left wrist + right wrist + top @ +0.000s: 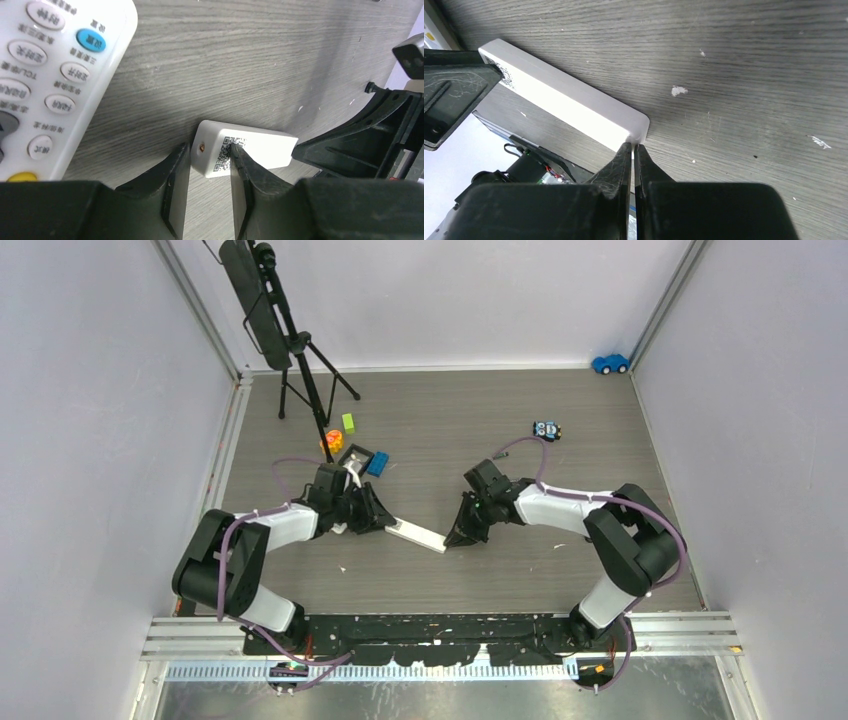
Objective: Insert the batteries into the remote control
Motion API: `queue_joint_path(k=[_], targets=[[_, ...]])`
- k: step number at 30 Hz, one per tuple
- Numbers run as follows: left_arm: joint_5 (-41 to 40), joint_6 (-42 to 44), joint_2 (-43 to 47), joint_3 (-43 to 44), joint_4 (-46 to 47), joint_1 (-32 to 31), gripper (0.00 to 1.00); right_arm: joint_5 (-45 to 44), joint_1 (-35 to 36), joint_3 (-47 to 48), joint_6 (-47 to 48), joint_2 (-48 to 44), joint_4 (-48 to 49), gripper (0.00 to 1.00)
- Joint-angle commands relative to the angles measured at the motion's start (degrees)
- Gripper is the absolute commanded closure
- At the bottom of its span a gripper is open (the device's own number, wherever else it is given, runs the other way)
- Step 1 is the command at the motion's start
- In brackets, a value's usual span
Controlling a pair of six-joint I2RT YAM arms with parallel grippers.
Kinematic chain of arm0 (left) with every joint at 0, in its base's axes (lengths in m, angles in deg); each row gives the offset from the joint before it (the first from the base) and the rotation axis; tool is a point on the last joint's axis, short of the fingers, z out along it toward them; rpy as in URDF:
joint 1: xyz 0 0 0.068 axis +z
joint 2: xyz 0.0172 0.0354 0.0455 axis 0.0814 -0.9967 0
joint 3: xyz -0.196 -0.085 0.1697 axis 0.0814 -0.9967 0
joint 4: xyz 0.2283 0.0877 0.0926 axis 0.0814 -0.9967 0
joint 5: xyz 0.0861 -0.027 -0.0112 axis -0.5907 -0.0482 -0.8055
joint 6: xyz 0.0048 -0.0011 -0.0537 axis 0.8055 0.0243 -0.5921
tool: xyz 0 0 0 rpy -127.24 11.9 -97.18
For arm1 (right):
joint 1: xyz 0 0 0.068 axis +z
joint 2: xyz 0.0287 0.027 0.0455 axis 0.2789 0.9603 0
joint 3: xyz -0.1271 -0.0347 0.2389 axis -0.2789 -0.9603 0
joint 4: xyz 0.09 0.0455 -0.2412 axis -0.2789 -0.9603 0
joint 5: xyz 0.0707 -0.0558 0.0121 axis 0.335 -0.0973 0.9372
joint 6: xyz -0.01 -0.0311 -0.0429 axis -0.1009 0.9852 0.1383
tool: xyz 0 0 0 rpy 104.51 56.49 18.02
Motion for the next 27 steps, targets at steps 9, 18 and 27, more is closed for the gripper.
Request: queue_joint_path(k=[9, 18, 27], targets=[[-2.6, -2.8, -7.2, -6.7, -1.1, -4.6, 0.68, -8.1, 3.5, -0.1, -6.7, 3.7, 16.7, 0.94], [-2.2, -7.1, -8.7, -10.1, 5.1, -6.5, 0.71, -15.5, 5.4, -0.5, -15.7, 4.1, 24.8, 0.94], [-3.3, -7.7, -9.0, -11.7, 6.6, -7.0, 0.71, -18.5, 5.6, 5.9, -16.7, 8.1, 17.3, 0.91]])
